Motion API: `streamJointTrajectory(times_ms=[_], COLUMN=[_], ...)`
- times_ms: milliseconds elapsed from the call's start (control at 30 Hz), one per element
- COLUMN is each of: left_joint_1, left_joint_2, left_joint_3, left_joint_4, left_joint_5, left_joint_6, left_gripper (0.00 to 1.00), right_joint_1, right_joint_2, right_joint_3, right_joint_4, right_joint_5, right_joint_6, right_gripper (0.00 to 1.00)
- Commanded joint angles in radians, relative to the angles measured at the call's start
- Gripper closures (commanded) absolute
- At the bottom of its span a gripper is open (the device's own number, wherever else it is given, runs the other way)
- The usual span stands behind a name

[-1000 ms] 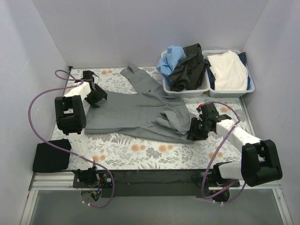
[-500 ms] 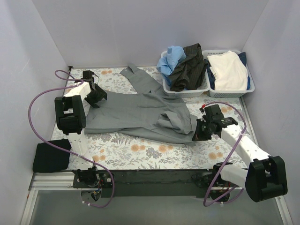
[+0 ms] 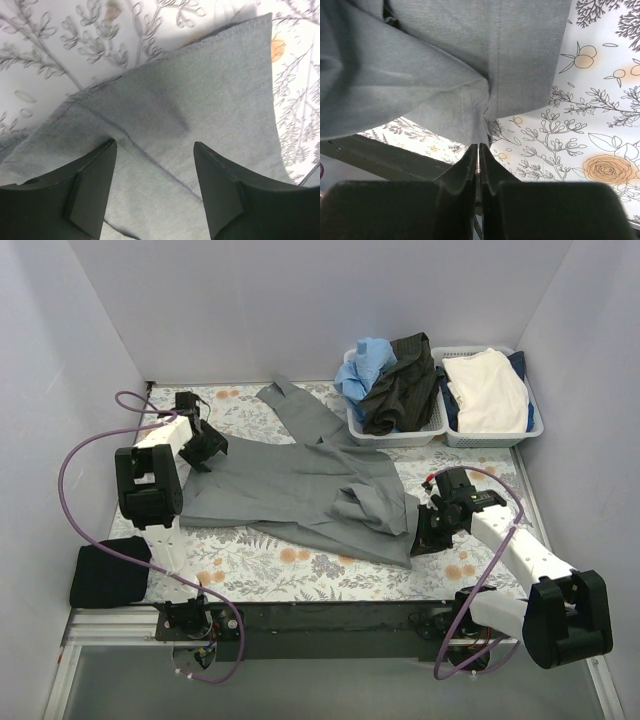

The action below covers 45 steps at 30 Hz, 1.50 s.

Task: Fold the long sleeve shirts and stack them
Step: Flatten the shirt out

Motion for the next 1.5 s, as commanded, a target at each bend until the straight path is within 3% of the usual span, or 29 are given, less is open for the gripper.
streamJointTrajectory(times_ms=[0,333,567,1100,1200,1300,1433,1467], left_joint_1=[0.019,0.019,0.019,0.063,0.071,0.083,0.097,0.099], left_joint_2=[-0.153,-0.530,-0.651,-0.675,-0.647,-0.615,-0.590,-0.589], left_joint_3=[-0.081,-0.438,-0.611,-0.630,-0.644,-0.650,-0.649,-0.649], left_joint_4=[-0.099,-0.172,-0.232,-0.194,-0.160,-0.128,-0.108,-0.113], left_joint_5=[-0.043,-0.075,-0.103,-0.238,-0.235,-0.227,-0.218,-0.218], left_joint_6=[0.023,0.017,-0.016,-0.082,-0.084,-0.085,-0.081,-0.079], left_gripper=[0.36,0.35,0.35,0.45,0.53,0.68,0.98,1.00], right_joint_1=[-0.004,-0.004,-0.006,-0.004,-0.006,-0.004,-0.004,-0.006], right_joint_2=[0.057,0.108,0.129,0.149,0.145,0.135,0.118,0.108], right_joint_3=[0.040,0.031,0.027,0.029,0.035,0.046,0.063,0.067], right_joint_4=[-0.005,0.036,0.036,0.047,0.044,0.040,0.023,0.015], right_joint_5=[-0.037,-0.046,-0.050,-0.045,-0.039,-0.028,-0.020,-0.020], right_joint_6=[-0.024,-0.041,-0.064,-0.079,-0.078,-0.073,-0.072,-0.070], right_gripper=[0.89,0.89,0.89,0.91,0.92,0.94,0.95,0.95])
